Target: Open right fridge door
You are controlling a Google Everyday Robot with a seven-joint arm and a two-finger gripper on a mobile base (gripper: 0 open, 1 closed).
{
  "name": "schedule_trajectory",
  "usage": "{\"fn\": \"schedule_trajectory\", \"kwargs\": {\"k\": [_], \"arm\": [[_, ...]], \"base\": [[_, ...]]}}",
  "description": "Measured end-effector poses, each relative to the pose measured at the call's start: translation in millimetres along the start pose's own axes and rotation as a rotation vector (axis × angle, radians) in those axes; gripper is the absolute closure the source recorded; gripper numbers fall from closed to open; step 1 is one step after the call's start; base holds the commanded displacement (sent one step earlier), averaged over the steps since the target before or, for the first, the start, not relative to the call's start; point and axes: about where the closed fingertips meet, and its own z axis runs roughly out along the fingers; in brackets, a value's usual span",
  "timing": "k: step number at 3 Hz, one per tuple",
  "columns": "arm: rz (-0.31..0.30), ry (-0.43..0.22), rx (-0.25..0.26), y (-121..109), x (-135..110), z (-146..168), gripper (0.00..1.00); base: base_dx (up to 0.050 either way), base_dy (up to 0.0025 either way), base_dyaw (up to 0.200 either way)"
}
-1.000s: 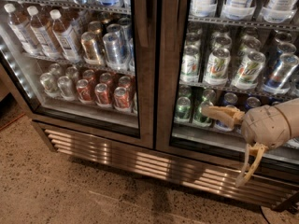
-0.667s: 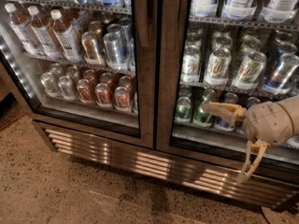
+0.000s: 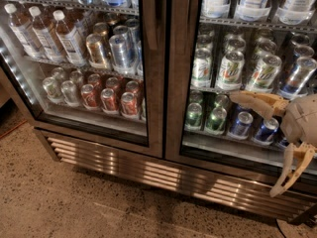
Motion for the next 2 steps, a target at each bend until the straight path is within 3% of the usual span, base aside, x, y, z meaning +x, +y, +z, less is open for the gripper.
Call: {"fn": "schedule_trajectory", "kwargs": {"k": [1, 2], "arm": [[0.0, 0.0, 0.0, 0.0, 0.0, 0.0, 0.0], [-0.019, 0.025, -0.071, 1.8, -9.1, 34.9, 0.0]], "base": [[0.0, 0.0, 0.0], [0.0, 0.0, 0.0]]}}
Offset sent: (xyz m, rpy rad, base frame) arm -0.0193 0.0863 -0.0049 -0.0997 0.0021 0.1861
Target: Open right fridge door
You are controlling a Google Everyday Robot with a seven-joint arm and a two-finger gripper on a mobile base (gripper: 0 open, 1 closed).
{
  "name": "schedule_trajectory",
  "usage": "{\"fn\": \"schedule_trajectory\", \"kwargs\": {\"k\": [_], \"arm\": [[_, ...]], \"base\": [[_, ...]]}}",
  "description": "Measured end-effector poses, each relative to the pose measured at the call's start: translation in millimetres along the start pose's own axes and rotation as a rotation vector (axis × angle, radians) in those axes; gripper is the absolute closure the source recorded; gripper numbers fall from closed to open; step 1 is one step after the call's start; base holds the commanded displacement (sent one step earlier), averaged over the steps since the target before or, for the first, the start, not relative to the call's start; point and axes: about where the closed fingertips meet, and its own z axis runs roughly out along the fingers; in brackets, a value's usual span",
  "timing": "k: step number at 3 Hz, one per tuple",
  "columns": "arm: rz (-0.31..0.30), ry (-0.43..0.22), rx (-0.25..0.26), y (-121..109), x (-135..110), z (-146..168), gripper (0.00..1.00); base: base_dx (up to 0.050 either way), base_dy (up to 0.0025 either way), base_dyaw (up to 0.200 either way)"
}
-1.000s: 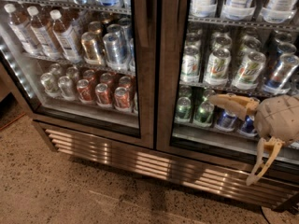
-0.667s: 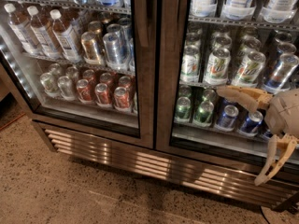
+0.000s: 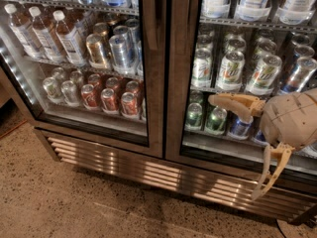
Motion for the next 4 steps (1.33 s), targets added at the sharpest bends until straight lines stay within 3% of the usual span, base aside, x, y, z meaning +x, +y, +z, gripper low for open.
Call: {"fn": "schedule_trajectory", "kwargs": {"k": [1, 2, 3, 4], "arm": [[-0.023, 0.031, -0.08, 1.3, -13.8, 44.2, 0.0], [-0.023, 0.031, -0.08, 1.2, -13.8, 44.2, 0.0], [-0.026, -0.037, 0.023, -1.2, -10.1, 40.6, 0.0], [-0.037, -0.091, 0.173, -2.2, -7.8, 35.5, 0.0]], "base": [[0.0, 0.0, 0.0], [0.0, 0.0, 0.0], [0.0, 0.0, 0.0], [0.0, 0.0, 0.0]]}}
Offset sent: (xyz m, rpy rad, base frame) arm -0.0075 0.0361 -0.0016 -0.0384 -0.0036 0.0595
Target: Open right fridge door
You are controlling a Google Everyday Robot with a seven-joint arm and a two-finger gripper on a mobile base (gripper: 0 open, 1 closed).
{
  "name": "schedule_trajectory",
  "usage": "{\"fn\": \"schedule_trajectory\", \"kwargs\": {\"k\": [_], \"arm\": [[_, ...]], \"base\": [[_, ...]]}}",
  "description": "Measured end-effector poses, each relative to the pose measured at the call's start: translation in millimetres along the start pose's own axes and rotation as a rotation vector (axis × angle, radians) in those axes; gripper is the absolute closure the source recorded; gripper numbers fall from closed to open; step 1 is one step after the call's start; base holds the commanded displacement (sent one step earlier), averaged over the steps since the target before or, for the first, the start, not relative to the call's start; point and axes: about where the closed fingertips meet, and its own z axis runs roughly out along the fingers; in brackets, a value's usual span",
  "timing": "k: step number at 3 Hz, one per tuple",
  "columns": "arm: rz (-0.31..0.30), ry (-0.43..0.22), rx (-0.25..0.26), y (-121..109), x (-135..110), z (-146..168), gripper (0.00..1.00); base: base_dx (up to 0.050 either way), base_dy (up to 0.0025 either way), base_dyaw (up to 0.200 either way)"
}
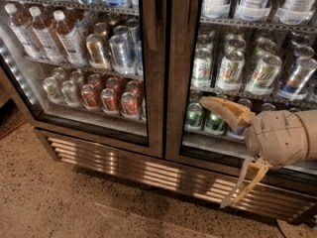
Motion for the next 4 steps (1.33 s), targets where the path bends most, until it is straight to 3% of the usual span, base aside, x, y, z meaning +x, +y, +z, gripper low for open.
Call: {"fn": "schedule_trajectory", "kwargs": {"k": [1, 2, 3, 4], "arm": [[0.0, 0.0, 0.0, 0.0, 0.0, 0.0, 0.0], [0.006, -0.041, 0.016, -1.3, -0.6, 1.5, 0.0], [0.005, -0.15, 0.12, -3.7, -1.2, -2.0, 0.0], [0.006, -0.15, 0.12, -3.6, -1.2, -1.9, 0.0]], "base": [[0.0, 0.0, 0.0], [0.0, 0.0, 0.0], [0.0, 0.0, 0.0], [0.0, 0.0, 0.0]]}}
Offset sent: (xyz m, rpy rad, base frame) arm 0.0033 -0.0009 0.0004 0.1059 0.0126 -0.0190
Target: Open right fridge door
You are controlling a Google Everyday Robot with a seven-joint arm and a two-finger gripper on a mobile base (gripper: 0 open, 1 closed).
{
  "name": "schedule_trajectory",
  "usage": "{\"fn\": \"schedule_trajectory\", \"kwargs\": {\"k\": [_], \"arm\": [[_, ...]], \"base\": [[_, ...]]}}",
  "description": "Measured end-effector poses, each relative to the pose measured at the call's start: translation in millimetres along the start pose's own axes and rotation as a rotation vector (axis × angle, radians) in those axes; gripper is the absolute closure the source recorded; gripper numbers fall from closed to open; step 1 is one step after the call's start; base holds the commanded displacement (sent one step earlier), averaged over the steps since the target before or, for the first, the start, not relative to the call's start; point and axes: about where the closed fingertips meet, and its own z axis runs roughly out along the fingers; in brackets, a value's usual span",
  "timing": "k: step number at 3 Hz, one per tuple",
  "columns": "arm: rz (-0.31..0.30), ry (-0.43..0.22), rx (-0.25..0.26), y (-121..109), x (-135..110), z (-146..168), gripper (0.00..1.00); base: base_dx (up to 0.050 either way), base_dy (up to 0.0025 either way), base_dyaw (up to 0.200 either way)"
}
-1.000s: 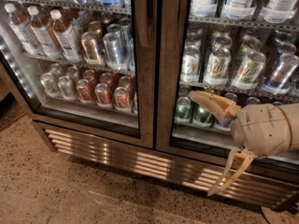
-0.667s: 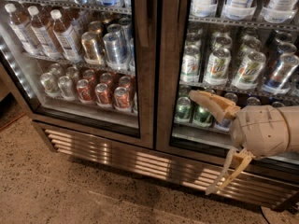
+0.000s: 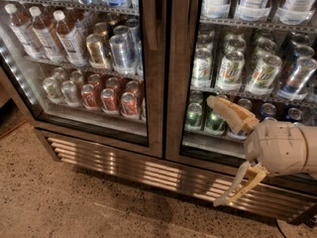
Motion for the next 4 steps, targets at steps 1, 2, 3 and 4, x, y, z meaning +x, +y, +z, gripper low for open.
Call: {"fn": "schedule_trajectory", "kwargs": {"k": [1, 2, 3, 4], "arm": [[0.09, 0.0, -0.034, -1.9, 1.7, 4.8, 0.0], [0.221, 0.024, -0.066, -6.8, 2.6, 8.6, 0.0], [0.221, 0.024, -0.066, -6.8, 2.6, 8.6, 0.0], [0.221, 0.024, -0.066, -6.8, 2.6, 8.6, 0.0]], "base": [[0.0, 0.0, 0.0], [0.0, 0.0, 0.0], [0.05, 0.0, 0.0], [0.05, 0.00001, 0.0]]}}
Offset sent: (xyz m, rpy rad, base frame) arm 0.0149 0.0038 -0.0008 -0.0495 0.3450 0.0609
